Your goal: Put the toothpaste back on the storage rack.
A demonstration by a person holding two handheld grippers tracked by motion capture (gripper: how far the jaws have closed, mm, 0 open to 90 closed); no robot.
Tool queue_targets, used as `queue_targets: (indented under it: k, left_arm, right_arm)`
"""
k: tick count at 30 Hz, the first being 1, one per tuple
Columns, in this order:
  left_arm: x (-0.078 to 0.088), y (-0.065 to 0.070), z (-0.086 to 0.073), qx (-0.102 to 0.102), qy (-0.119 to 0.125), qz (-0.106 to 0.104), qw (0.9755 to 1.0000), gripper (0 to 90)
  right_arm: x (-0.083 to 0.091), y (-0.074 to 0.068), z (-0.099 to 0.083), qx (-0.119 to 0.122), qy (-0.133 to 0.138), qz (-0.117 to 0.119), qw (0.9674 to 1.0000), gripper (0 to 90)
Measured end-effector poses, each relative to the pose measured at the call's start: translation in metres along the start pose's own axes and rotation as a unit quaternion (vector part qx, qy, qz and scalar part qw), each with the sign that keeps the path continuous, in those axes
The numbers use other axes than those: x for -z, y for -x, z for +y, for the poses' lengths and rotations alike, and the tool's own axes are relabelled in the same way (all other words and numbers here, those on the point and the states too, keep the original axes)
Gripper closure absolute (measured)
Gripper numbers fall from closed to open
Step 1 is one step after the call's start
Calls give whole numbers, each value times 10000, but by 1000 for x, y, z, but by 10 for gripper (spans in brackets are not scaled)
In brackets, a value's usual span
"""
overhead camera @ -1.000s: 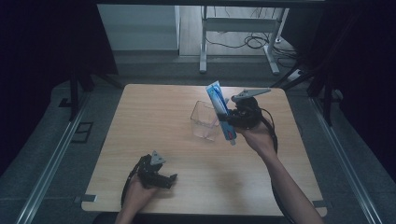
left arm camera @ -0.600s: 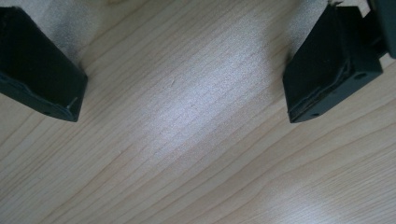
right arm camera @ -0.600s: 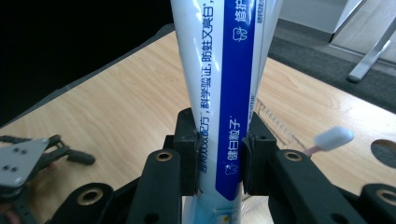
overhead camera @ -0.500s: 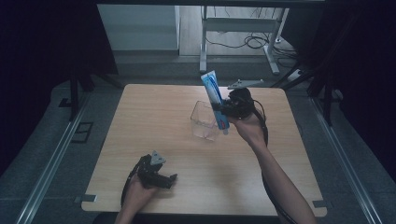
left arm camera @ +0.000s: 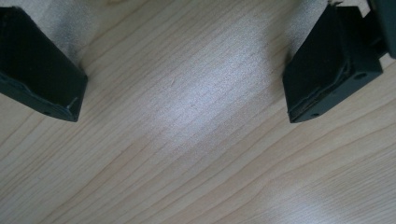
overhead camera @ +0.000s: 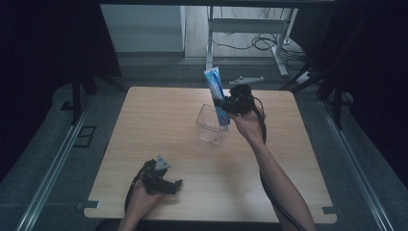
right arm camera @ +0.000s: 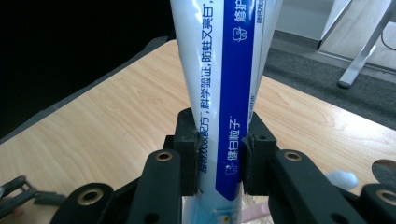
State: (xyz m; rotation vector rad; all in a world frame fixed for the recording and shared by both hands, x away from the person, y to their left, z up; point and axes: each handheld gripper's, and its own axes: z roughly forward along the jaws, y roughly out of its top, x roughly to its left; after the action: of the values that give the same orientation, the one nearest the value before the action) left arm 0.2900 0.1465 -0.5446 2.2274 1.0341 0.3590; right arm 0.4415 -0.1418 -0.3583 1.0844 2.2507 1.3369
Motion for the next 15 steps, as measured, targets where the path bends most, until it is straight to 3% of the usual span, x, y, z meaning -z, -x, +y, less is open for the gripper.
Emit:
queue_targets:
  k: [15]
  left_arm:
    - [0, 0, 0, -15, 0, 5, 10000, 0]
  right_arm:
    - [-24, 9, 2, -28, 135, -163, 9998, 714]
